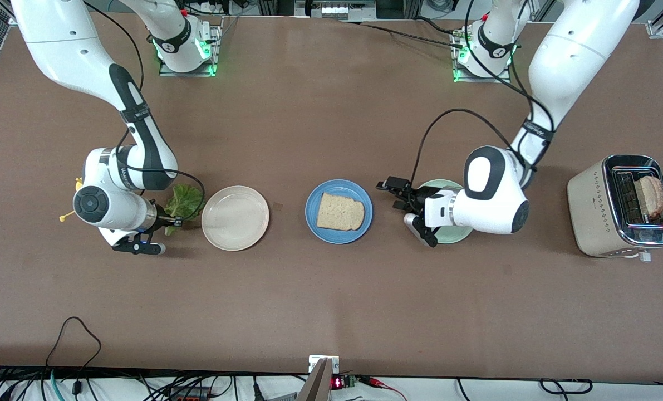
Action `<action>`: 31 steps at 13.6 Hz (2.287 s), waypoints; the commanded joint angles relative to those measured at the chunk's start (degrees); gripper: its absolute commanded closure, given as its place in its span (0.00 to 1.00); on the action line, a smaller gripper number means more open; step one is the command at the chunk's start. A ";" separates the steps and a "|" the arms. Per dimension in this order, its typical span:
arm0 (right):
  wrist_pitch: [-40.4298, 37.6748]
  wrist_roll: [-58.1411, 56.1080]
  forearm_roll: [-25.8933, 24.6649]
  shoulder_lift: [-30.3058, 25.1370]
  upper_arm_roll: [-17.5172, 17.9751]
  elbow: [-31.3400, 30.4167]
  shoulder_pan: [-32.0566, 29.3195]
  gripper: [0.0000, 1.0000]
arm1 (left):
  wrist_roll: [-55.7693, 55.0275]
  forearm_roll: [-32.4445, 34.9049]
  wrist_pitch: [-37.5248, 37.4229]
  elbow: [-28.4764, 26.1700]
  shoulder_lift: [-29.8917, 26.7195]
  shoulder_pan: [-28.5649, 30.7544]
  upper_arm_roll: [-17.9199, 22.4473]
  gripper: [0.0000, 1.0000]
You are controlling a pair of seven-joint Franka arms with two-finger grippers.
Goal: Make sandwich in blue plate with both arms
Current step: 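Carry the lettuce onto the toast while the left gripper returns to toaster, then open the right gripper over the toast and withdraw the right arm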
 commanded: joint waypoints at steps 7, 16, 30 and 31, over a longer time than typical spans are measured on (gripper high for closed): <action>-10.60 31.46 15.43 -4.43 2.01 8.72 10.15 1.00 | -14.29 40.63 -18.09 -0.52 -15.27 1.94 0.60 0.00; 11.88 61.38 27.49 6.81 2.01 13.30 25.89 1.00 | -14.73 48.21 -34.27 23.11 -16.52 8.09 1.04 0.00; 0.53 53.43 26.35 4.03 1.22 15.33 20.92 0.00 | -27.74 45.74 -34.80 24.01 -18.19 8.80 0.25 0.00; -4.74 49.40 26.35 1.49 1.31 15.33 18.20 0.00 | -27.66 45.74 -34.80 24.10 -18.19 8.80 0.07 0.00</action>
